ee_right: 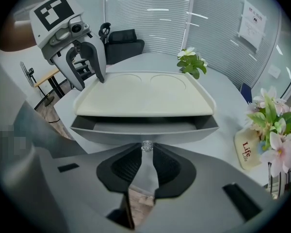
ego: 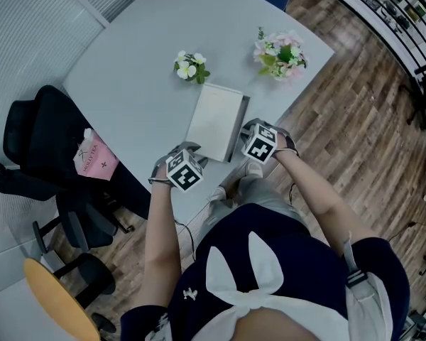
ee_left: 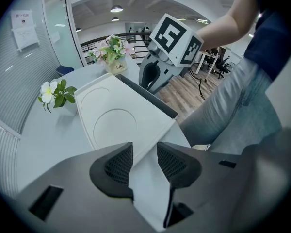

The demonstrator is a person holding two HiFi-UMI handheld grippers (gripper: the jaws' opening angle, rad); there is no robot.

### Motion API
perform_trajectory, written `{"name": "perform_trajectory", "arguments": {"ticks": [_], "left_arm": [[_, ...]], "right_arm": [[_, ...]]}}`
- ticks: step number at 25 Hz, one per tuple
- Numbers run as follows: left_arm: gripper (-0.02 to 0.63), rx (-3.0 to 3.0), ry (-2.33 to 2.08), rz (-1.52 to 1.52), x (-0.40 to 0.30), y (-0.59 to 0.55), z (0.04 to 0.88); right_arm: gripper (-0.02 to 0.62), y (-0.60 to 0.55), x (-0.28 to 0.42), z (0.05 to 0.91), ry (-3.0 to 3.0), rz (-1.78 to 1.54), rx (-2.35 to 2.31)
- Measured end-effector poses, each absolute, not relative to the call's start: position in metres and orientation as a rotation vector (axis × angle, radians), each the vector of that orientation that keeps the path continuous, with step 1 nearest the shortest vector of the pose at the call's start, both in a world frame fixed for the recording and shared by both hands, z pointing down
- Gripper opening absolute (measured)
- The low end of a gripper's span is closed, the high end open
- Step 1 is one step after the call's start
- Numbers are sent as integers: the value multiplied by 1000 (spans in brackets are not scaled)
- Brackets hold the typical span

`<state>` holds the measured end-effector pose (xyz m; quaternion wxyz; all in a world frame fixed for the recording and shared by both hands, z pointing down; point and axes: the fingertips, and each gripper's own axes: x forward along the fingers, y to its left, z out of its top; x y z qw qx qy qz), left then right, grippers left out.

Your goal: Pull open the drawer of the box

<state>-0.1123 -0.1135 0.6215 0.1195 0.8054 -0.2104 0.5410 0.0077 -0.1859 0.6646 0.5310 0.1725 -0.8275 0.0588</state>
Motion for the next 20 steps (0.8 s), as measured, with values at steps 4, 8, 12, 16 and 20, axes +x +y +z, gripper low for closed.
{"name": "perform_trajectory", "arguments": {"ticks": [4, 8, 12, 16, 20], "left_arm": [[164, 2357, -618, 1580, -112, -114, 621], [164, 2350, -609, 1582, -113, -112, 623], [164, 2347, -604, 1575, -112, -110, 623], [164, 2346, -604, 1573, -112, -111, 622], [164, 2346, -603, 1573, -112, -110, 622]], "right_arm": [[80, -184, 14, 665, -1968, 143, 416], [80, -183, 19, 666, -1971, 141, 427], [80, -181, 24, 666, -1968, 146, 434], [80, -180, 29, 666, -1965, 152, 440], [80, -178, 33, 665, -1965, 156, 446]]}}
